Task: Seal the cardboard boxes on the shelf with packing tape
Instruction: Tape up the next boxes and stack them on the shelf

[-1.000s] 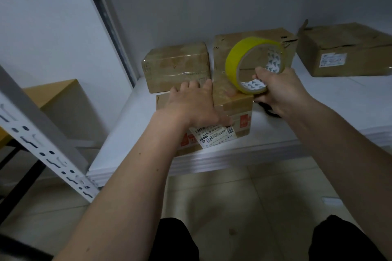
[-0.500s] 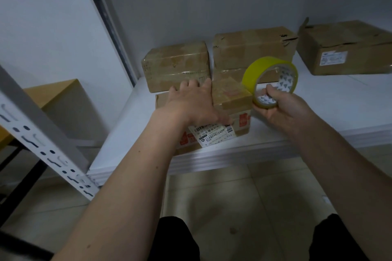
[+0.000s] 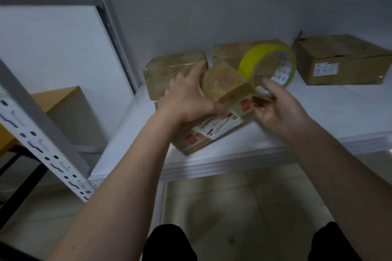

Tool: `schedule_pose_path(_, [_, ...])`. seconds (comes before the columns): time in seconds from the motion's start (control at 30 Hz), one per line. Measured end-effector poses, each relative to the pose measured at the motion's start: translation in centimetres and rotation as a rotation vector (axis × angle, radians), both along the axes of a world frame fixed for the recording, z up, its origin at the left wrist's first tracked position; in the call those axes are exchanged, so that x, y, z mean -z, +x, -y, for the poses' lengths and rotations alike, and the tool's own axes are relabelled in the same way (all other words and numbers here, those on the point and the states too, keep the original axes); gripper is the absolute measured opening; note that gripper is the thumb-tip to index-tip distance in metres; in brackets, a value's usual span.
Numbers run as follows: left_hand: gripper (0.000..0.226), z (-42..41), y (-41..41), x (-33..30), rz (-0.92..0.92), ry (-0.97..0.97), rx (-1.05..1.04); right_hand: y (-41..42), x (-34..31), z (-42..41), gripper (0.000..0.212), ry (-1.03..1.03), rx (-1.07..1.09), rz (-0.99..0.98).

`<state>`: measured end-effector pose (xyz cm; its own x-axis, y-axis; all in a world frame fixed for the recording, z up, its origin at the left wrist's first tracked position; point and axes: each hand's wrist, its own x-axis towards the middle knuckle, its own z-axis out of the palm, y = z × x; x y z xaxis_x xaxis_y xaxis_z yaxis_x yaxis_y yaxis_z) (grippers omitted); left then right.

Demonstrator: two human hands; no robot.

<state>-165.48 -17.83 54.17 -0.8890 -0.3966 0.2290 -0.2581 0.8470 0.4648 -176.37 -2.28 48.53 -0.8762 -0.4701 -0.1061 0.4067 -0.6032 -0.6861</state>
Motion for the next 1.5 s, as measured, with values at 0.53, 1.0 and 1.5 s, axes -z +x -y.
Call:
schedule_pose_path(0.53, [0.126,-0.7,-2.2,6.7,-0.525,0.607,0.108,3.6,-10.0,2.3,0.044,1.109,0.316,-1.09])
schedule_pose_path(1.0, [0.146,0.5,-3.2,5.8,-0.323,0.57,0.156,4.1,-9.7,3.2,0.031,1.176,0.625,-1.264])
schedule_pose_path(1.5, [0.091,-0.1,-3.9,1.9,-0.487,0.473,0.173,3.0,-10.5,1.9,0.03,1.095,0.21,-1.031])
